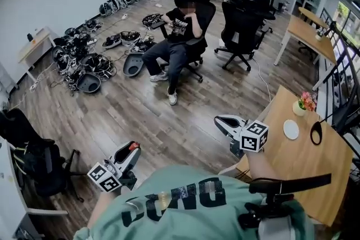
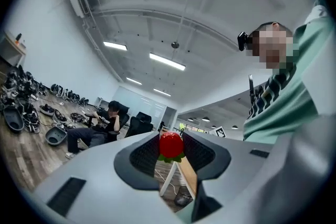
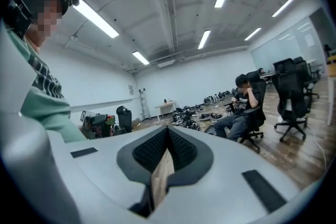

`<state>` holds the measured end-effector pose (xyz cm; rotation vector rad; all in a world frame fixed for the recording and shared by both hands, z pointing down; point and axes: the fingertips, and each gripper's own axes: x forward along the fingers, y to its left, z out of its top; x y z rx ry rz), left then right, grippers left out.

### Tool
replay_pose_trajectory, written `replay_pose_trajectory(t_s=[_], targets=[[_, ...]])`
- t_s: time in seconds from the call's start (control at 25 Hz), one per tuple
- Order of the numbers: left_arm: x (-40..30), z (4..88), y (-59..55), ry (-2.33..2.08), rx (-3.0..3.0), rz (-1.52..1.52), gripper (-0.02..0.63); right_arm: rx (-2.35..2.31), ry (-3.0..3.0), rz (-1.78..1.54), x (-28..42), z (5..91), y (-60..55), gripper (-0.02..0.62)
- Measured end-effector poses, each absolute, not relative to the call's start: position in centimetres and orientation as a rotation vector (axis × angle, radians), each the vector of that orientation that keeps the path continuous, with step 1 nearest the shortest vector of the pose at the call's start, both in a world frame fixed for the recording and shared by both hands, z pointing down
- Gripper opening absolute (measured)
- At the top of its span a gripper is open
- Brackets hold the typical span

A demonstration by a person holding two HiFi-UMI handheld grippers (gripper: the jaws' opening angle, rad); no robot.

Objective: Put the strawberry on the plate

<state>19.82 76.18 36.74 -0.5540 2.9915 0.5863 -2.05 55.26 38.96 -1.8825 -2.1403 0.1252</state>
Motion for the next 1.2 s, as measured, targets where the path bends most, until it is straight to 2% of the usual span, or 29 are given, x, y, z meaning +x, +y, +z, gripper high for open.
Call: replay_pose_trajectory(t_s=[0.24,0.6,1.04,1.2], targets=[[13.7,38.0,82.9,2.973,-0.774,0.651,0.141,-1.775,-2.171,-0.001,-2.1,41.8,60.3,0.006],[4.0,38.9,85.0,2.966,-0.872,0.672,0.141,-1.673,-2.268,0.117,-11.5,41.2,60.3,0.006],[-17.3,35.2,84.0,3.025,-0.787,0.525,0.141,-1.789,-2.266,0.114,-33.4,40.0,60.0,0.006],[-25.6,35.1,80.4,2.987,-0.950,0.545,0.141,-1.713,-2.301,0.156,-39.6,41.0,57.5,0.006]])
